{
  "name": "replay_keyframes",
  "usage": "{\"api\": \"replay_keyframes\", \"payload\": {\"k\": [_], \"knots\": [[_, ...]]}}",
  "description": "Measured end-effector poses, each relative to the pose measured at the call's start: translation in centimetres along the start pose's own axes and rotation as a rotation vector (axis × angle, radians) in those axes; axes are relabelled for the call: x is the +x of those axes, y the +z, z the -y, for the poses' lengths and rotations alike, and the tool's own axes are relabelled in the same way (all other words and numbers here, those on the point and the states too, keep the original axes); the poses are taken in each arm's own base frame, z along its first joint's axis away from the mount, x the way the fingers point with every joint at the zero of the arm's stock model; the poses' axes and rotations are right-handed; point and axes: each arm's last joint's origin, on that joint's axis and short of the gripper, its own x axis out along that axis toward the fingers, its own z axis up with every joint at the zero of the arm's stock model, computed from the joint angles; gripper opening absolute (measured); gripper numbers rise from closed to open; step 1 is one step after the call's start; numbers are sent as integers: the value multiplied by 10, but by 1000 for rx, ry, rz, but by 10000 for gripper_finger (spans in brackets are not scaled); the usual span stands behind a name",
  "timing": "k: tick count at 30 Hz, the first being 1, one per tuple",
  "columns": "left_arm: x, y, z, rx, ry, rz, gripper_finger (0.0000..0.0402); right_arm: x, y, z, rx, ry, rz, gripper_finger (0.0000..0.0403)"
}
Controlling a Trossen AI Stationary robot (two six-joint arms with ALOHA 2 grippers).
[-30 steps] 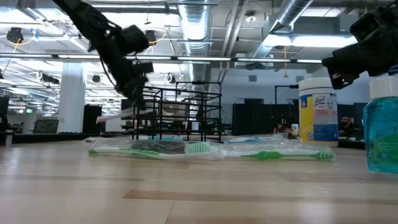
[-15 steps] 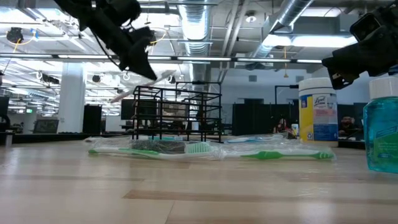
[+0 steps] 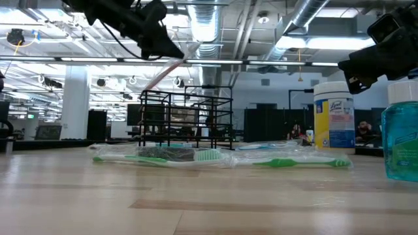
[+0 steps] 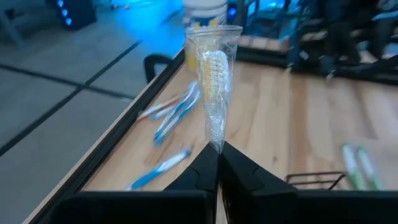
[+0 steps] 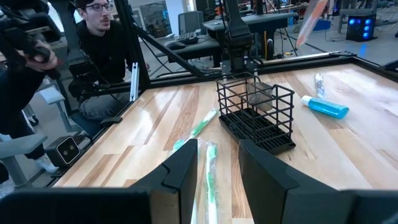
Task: Pick & Place toothbrushing station
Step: Put the orange toothbrush into the wire organizer
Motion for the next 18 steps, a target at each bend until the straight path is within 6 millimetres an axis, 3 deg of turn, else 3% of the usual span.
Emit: {"api": "replay_keyframes", "payload": {"k": [8,18], "knots": [[0,-5,22,-17,-84,230,0,0,0,0,0,0,2,109],[-8,-33,47,-46,-190,409,0,0,0,0,0,0,2,109]]}}
